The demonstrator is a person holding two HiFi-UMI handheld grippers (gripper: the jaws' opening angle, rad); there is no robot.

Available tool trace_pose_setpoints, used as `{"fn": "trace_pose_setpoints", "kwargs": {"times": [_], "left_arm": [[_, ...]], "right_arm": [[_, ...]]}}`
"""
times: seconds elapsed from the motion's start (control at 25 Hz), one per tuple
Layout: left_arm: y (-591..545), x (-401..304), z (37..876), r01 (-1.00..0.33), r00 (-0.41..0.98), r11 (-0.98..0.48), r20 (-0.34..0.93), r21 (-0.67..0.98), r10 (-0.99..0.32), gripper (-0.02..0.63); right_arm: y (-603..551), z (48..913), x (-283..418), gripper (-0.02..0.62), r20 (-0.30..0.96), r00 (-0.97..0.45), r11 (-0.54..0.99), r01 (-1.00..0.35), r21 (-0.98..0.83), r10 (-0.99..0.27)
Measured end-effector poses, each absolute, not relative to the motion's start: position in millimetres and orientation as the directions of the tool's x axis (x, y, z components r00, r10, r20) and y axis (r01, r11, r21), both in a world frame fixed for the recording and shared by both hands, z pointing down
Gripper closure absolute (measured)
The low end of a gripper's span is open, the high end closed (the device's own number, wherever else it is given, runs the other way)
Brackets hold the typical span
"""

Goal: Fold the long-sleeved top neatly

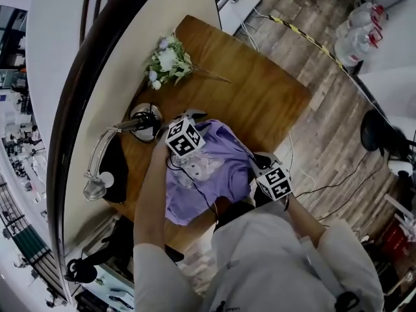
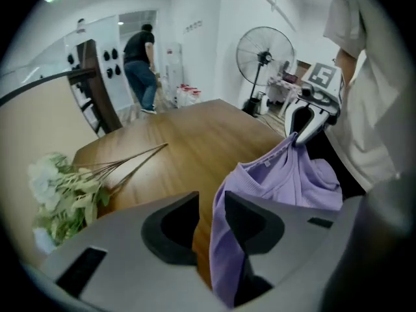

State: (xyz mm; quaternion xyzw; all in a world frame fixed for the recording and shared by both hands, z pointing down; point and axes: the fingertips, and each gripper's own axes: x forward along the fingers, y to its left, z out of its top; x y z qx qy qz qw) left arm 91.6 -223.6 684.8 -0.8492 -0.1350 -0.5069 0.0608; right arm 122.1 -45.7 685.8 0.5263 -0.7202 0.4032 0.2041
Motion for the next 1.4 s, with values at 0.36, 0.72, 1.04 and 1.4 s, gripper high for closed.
{"fn": "trace_pose_setpoints", "kwargs": {"times": [0.36, 0.72, 1.04, 1.4], "left_arm": [[-175, 94, 727, 0.675, 0.117, -0.730, 0.960, 0.111, 0.254, 0.413], [-170, 98, 725, 0.665, 0.172, -0.746, 0.965, 0.032, 0.196, 0.566], [-197, 78, 657, 0.263, 0.473, -0.964, 0.876, -0.038, 0.095, 0.571], [-200, -9, 549, -0.131, 0.669, -0.985, 0.724, -0.111, -0.171, 0.571]], "right_arm": [[-45, 690, 128, 0.555, 0.719, -0.344, 0.109, -0.929, -0.353, -0.604], [-49, 681, 135, 0.555, 0.705, -0.333, 0.112, -0.933, -0.341, -0.626], [-65, 656, 137, 0.555, 0.675, -0.313, 0.159, -0.946, -0.282, -0.668], [-104, 581, 106, 0.557, 0.578, -0.341, 0.346, -0.932, -0.107, -0.741]]}}
